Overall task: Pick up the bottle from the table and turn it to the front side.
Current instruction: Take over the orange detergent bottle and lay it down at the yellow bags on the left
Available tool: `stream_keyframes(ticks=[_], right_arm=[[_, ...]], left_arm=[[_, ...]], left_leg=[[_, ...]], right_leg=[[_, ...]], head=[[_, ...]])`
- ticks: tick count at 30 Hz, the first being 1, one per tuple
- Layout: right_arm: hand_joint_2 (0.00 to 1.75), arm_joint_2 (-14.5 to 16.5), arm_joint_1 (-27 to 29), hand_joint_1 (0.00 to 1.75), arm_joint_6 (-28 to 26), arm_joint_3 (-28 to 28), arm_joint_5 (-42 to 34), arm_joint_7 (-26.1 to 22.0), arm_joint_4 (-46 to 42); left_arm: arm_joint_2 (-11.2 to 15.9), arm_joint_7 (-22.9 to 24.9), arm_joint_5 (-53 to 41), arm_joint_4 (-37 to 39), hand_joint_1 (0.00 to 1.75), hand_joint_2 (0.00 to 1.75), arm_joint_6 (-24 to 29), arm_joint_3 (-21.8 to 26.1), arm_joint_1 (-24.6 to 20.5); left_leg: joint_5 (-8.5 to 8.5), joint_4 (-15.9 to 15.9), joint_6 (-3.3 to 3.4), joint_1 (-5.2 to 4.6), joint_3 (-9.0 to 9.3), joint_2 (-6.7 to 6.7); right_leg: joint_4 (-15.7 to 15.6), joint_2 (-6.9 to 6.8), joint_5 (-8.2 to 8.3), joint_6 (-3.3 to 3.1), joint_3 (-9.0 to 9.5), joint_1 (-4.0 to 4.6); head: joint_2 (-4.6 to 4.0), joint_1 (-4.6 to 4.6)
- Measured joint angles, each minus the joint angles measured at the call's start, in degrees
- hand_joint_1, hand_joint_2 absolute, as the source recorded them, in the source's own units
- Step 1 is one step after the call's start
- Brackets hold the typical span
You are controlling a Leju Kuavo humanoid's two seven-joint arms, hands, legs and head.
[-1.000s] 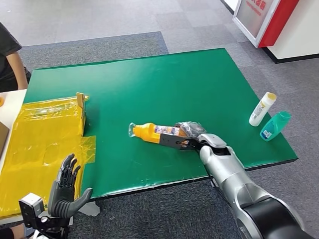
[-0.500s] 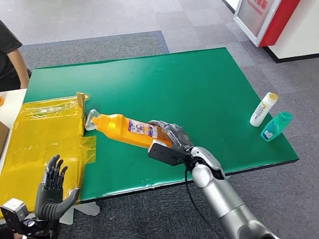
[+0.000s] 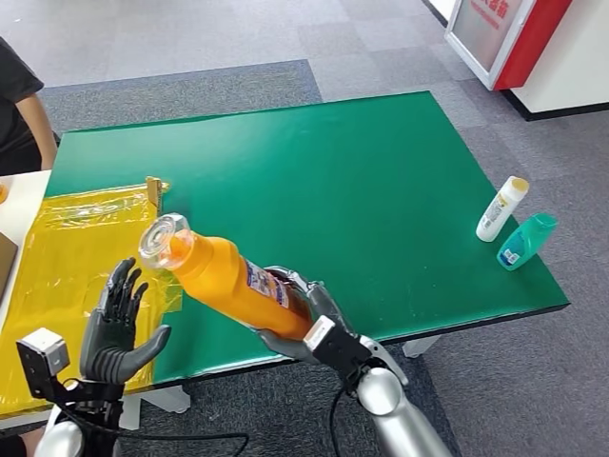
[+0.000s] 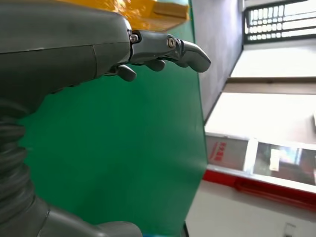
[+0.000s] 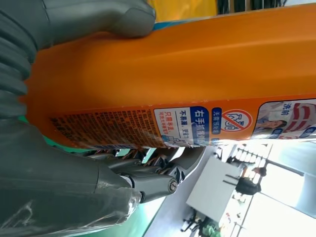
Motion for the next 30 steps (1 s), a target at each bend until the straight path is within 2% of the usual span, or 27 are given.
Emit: stream_keyframes(ticks=[6,13,19,23,30], right_arm=[[1.75,0.9,-0.8,1.75,-3.5,3.5,2.2,-1.9,5.6],[1.75,1.3,-3.7,1.75,-7.4,7.0,6.5,-3.0,11.7],[1.75,1.6,-6.3,1.75,-8.7,9.8,8.4,-2.6,15.4],[1.75,1.7,-7.5,1.75,-9.1,10.8,8.5,-2.5,17.1],[1.75,1.7,-8.2,1.75,-9.6,11.6,8.7,-2.2,18.0]], left_arm=[[2.9,2.4,8.2,0.6,0.00,1.75,-4.7,-5.7,-6.1],[8.4,2.0,17.2,4.7,0.00,1.75,-10.9,-13.3,-10.4],[13.2,1.4,23.1,8.6,0.00,1.75,-16.5,-20.0,-13.7],[15.4,1.1,23.8,10.4,0.00,1.75,-16.5,-22.8,-15.0],[17.8,2.8,21.2,12.0,0.00,1.75,-13.0,-25.4,-16.1]], left_leg=[[0.07,0.0,0.01,0.00,-0.01,0.00],[0.08,0.0,0.00,0.00,0.00,0.02],[0.08,0.0,0.00,0.00,0.00,0.02],[0.08,0.0,0.00,0.00,-0.01,0.02],[0.08,0.0,0.00,0.00,-0.01,0.02]], right_leg=[[0.0,0.00,0.06,-0.01,0.01,0.00],[0.0,0.01,0.07,-0.03,-0.02,0.00],[0.0,0.01,0.06,-0.03,-0.02,0.00],[0.0,0.00,0.06,-0.03,-0.01,0.00],[0.0,0.01,0.06,-0.03,-0.02,0.00]], head=[[0.00,0.01],[0.00,-0.01],[0.00,0.00],[0.00,-0.01],[0.00,0.00]])
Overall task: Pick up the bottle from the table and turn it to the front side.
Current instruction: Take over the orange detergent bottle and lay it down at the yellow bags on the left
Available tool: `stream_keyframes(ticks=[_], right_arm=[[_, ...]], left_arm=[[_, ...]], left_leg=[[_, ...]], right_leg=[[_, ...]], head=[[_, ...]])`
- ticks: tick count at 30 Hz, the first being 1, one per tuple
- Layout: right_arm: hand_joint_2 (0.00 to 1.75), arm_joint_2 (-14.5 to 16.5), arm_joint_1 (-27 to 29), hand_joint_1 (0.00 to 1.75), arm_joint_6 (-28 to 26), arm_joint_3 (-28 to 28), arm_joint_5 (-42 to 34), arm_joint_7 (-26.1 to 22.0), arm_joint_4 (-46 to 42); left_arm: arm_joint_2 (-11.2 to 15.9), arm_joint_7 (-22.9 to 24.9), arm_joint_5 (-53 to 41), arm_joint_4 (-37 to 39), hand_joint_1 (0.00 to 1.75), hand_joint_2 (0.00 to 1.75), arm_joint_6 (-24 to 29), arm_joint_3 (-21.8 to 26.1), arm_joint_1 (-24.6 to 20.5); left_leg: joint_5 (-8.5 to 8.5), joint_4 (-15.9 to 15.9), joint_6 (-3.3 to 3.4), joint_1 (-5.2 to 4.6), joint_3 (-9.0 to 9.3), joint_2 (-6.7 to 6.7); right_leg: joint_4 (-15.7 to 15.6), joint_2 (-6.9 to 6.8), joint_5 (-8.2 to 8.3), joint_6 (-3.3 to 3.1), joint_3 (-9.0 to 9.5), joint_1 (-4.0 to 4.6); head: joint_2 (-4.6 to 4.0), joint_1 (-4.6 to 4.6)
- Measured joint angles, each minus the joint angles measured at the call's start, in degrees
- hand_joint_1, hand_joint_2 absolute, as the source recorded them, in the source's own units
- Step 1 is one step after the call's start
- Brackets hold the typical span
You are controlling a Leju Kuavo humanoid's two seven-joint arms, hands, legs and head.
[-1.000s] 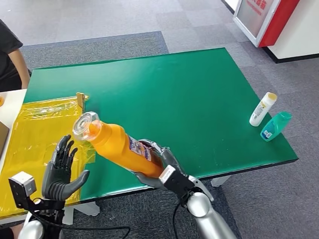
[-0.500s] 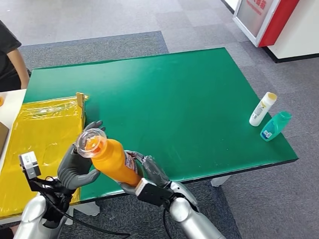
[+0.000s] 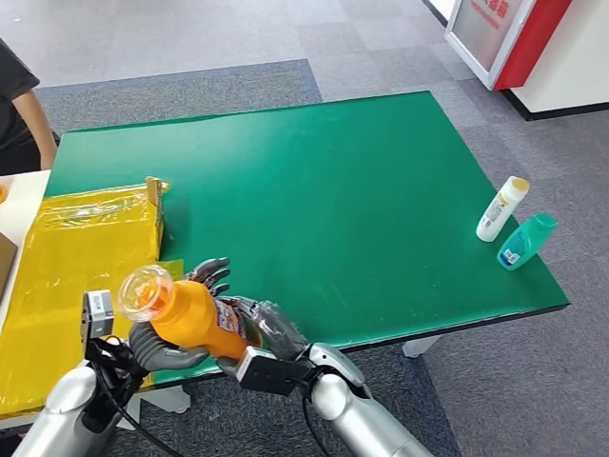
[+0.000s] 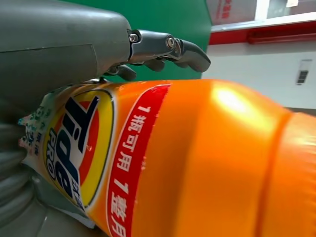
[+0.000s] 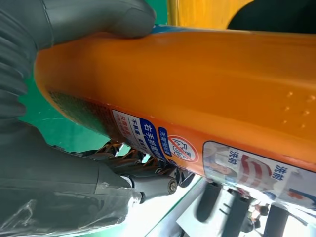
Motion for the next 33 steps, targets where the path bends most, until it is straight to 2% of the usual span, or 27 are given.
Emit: stream_keyframes(ticks=[11,12,14,15,16,18,22,25,26,27,33], right_arm=[[1.75,0.0,-0.2,1.75,-0.1,0.4,0.0,0.0,0.6],[1.75,0.0,-0.2,1.75,-0.1,0.4,0.0,0.0,0.7],[1.75,0.0,-0.2,1.75,-0.2,0.5,0.0,0.1,0.7],[1.75,0.0,-0.2,1.68,-0.3,0.4,0.1,0.3,0.8],[1.75,0.0,-0.1,1.56,-0.6,0.4,0.2,0.6,0.8],[1.75,0.0,-0.1,1.19,-1.3,0.1,0.6,1.5,0.9],[1.75,-0.1,0.3,0.86,-1.8,-1.2,1.7,2.5,0.7],[1.75,-0.1,1.0,0.17,-1.7,-2.0,2.5,2.5,0.1],[1.75,-0.1,1.2,0.05,-1.7,-2.2,2.7,2.5,-0.2],[1.75,-0.1,1.4,0.00,-1.7,-2.3,2.9,2.5,-0.5],[1.75,-0.4,3.6,0.00,-1.9,-3.5,3.7,2.7,-2.8]], left_arm=[[1.3,0.2,-0.6,1.0,0.00,1.75,0.6,-1.4,-0.4],[1.3,0.2,-0.6,1.1,0.08,1.75,0.6,-1.4,-0.5],[1.4,0.3,-1.0,1.1,0.95,1.75,1.0,-1.6,-0.6],[1.5,0.5,-2.0,1.2,1.39,1.75,2.1,-1.7,-0.6],[1.5,1.0,-3.7,1.0,1.75,1.75,3.8,-1.8,-0.5],[1.2,2.1,-8.0,0.5,1.75,1.75,8.2,-2.1,-0.2],[-0.1,3.8,-13.6,-1.9,1.75,1.75,13.6,-2.2,0.7],[-1.1,4.5,-15.6,-3.5,1.75,1.75,15.0,-1.6,1.4],[-1.4,4.5,-16.2,-4.0,1.75,1.75,15.3,-1.3,1.7],[-1.7,4.5,-16.9,-4.5,1.75,1.75,15.6,-1.0,2.0],[-2.8,4.4,-23.0,-9.3,1.75,1.75,19.2,1.8,3.9]], left_leg=[[0.00,0.0,0.00,0.00,0.00,0.00],[0.00,0.0,0.00,0.00,0.00,0.00],[0.00,0.0,0.00,0.00,0.00,0.00],[0.00,0.0,0.00,0.00,0.00,0.00],[0.00,0.0,0.00,0.00,0.00,0.00],[0.00,0.0,0.00,0.00,0.00,0.00],[0.00,0.0,0.00,-0.01,0.00,0.00],[0.00,0.0,0.00,0.00,0.00,0.00],[0.00,0.0,0.00,0.00,0.00,0.01],[0.00,0.0,0.00,0.00,0.00,0.01],[-0.01,0.0,-0.01,0.00,0.00,0.02]], right_leg=[[0.0,0.00,0.00,-0.01,0.00,0.00],[0.0,0.00,0.00,-0.01,0.00,0.00],[0.0,0.00,0.00,0.00,0.00,0.00],[0.0,0.00,0.00,0.00,0.00,0.00],[0.0,0.00,0.00,0.00,0.00,0.00],[0.0,0.00,0.00,0.00,0.00,0.00],[0.0,0.00,0.00,0.00,0.00,-0.01],[0.0,0.00,0.00,0.00,-0.01,-0.01],[0.0,0.01,0.00,0.00,-0.02,-0.01],[0.0,0.01,0.00,-0.01,-0.02,-0.01],[0.0,0.01,-0.01,-0.01,-0.03,0.01]], head=[[0.00,-0.01],[0.00,-0.01],[0.00,-0.01],[0.00,-0.01],[0.00,-0.01],[0.00,-0.01],[0.00,-0.01],[0.00,-0.01],[0.00,-0.01],[0.00,-0.01],[0.00,-0.01]])
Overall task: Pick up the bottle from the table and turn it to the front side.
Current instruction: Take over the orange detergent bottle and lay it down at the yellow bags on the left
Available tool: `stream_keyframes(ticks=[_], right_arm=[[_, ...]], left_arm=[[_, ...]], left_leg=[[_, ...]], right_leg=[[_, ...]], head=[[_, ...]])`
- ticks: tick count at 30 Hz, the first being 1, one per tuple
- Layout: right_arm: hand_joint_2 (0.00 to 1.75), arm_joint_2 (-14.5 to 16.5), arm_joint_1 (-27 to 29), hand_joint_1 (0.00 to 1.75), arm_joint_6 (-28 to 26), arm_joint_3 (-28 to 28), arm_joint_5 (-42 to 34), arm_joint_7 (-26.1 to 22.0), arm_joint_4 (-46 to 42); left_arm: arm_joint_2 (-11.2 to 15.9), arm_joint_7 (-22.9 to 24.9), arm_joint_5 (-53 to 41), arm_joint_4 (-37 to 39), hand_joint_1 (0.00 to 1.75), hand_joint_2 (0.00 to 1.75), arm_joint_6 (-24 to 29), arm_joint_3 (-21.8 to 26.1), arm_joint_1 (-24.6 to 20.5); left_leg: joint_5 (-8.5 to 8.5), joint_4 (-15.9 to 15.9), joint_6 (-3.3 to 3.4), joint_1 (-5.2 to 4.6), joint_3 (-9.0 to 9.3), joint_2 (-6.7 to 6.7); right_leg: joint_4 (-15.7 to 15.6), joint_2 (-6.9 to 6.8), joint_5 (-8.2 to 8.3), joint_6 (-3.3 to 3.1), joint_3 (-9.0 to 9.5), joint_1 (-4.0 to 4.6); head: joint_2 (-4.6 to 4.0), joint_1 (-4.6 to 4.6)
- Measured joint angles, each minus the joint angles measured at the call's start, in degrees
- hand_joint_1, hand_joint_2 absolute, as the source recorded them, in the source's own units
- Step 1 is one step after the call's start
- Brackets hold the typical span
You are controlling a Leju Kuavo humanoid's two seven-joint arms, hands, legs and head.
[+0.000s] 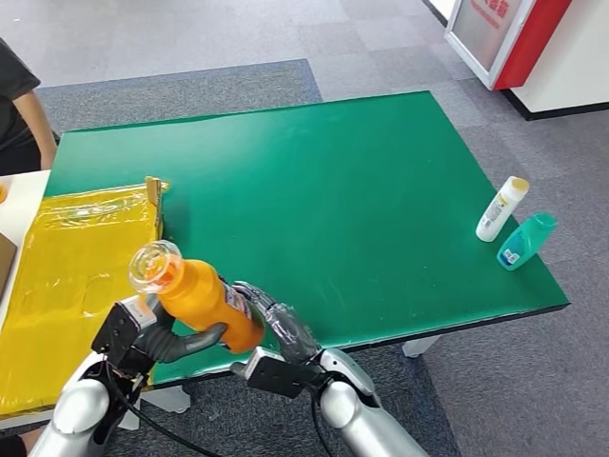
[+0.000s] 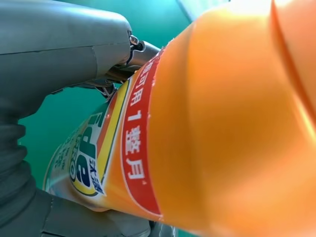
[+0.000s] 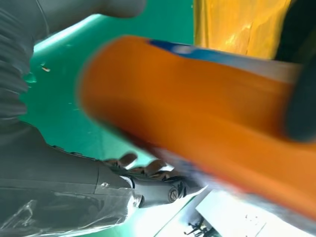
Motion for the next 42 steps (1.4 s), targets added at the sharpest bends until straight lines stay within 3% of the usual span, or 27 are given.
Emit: stream_keyframes(ticks=[9,12,15,20,24,30,34,42], right_arm=[[1.75,-0.4,2.8,0.00,0.0,-2.5,0.1,0.1,-2.8],[1.75,-0.5,3.8,0.00,0.0,-4.0,0.1,0.2,-3.9],[1.75,-0.5,5.3,0.00,0.0,-6.3,0.0,0.4,-5.7],[1.75,-0.9,7.4,0.00,1.1,-10.7,-1.5,0.0,-7.7],[1.75,-1.1,8.2,0.00,1.8,-13.0,-2.2,-0.7,-7.9],[1.75,-1.2,8.1,0.00,3.1,-13.9,-2.9,-1.7,-7.7],[1.75,-1.2,7.1,0.00,3.7,-14.0,-3.4,-1.9,-6.9],[1.75,-1.2,6.4,0.00,3.8,-14.0,-3.5,-2.1,-5.6]], left_arm=[[-0.8,0.3,-5.6,-4.6,1.75,1.75,2.0,3.5,1.8],[-1.0,1.3,-12.3,-6.3,1.75,1.75,4.5,4.3,2.3],[-0.1,5.4,-23.5,-8.7,1.75,1.75,6.5,5.2,2.4],[7.3,15.9,-42.0,-9.3,1.75,1.75,2.3,6.8,1.0],[13.3,16.9,-46.3,-7.3,1.75,1.75,-0.9,8.5,-0.2],[17.7,19.4,-51.9,-1.1,1.75,1.75,-7.5,8.3,-2.7],[17.8,19.5,-56.1,6.6,1.75,1.75,-5.8,8.0,-6.8],[14.3,19.2,-61.1,15.6,1.75,1.75,-2.2,7.0,-11.7]], left_leg=[[0.00,0.0,0.00,0.00,0.00,0.00],[0.00,0.0,0.00,0.00,0.00,0.00],[0.00,0.0,0.00,0.00,0.00,-0.01],[-0.02,0.0,-0.12,0.05,0.00,0.03],[0.02,0.0,-0.16,0.08,0.00,0.04],[0.01,0.0,-0.15,0.07,0.00,0.04],[0.04,0.0,-0.17,0.07,0.01,0.02],[0.10,0.0,-0.14,0.07,0.01,0.02]], right_leg=[[0.0,0.00,0.01,0.01,0.01,0.00],[0.0,0.00,0.01,0.01,0.01,0.00],[0.0,0.00,0.00,0.00,0.01,0.00],[0.0,0.05,0.03,-0.09,-0.10,0.03],[0.1,0.05,0.01,-0.15,-0.12,0.07],[0.0,0.05,0.01,-0.17,-0.10,0.07],[0.0,0.03,0.05,-0.18,-0.08,0.06],[0.1,0.03,0.11,-0.18,-0.07,0.06]], head=[[0.00,0.01],[0.00,0.00],[0.00,0.00],[0.00,-0.01],[0.00,-0.01],[0.00,-0.01],[0.00,-0.01],[0.00,0.00]])
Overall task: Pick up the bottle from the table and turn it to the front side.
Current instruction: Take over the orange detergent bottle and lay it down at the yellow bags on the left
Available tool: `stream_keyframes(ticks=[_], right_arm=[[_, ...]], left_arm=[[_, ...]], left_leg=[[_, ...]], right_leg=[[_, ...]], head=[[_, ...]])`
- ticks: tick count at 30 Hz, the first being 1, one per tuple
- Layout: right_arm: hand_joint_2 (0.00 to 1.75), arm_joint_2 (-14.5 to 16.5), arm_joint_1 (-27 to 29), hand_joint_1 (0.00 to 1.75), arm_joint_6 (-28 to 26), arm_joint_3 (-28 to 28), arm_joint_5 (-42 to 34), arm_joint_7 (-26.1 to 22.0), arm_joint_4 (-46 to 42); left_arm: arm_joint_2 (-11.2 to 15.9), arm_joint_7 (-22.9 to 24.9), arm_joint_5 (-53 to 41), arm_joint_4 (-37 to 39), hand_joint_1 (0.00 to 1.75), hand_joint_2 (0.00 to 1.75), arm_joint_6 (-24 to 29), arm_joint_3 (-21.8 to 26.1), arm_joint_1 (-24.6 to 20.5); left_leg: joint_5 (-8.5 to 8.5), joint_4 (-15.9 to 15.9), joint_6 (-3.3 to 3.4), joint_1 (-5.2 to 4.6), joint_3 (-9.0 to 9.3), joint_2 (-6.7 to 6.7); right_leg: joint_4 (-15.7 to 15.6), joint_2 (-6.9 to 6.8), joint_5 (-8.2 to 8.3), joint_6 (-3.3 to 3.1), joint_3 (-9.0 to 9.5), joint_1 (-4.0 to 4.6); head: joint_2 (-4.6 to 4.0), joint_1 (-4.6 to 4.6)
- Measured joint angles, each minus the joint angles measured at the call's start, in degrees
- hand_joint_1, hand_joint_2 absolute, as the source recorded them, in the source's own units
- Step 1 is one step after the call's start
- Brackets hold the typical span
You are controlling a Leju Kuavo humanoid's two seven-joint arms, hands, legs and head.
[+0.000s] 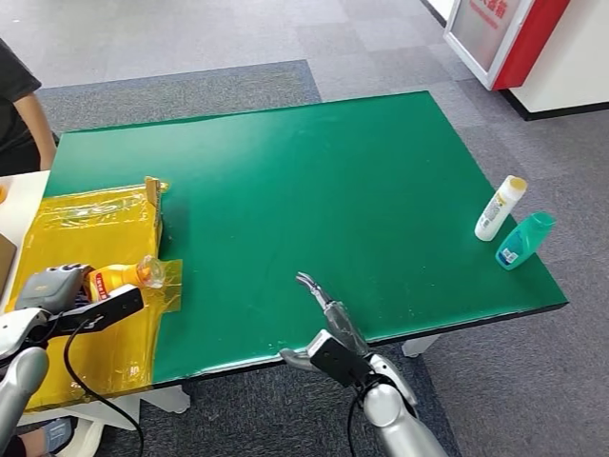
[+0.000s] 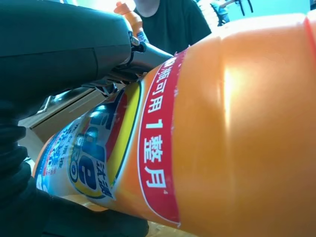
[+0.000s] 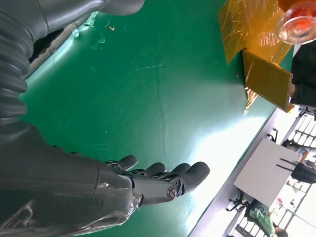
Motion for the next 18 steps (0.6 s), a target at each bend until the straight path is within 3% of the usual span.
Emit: stream_keyframes(ticks=[10,18], right_arm=[[1.75,0.0,-0.1,0.00,0.3,0.2,-0.1,0.0,1.4],[1.75,0.0,0.0,0.00,0.3,0.4,-0.2,0.0,1.7]], left_arm=[[-4.4,-6.9,-1.3,3.5,1.75,1.75,7.2,-2.4,-1.6],[-5.6,-7.5,-1.2,3.7,1.75,1.75,7.8,-4.0,-1.6]], left_leg=[[-0.01,0.0,0.01,-0.01,-0.02,0.00],[-0.02,0.0,-0.01,0.00,-0.02,0.01]], right_leg=[[0.0,0.00,0.00,0.01,-0.01,-0.01],[0.0,0.01,-0.01,0.00,-0.04,-0.01]], head=[[0.00,0.00],[0.00,-0.01]])
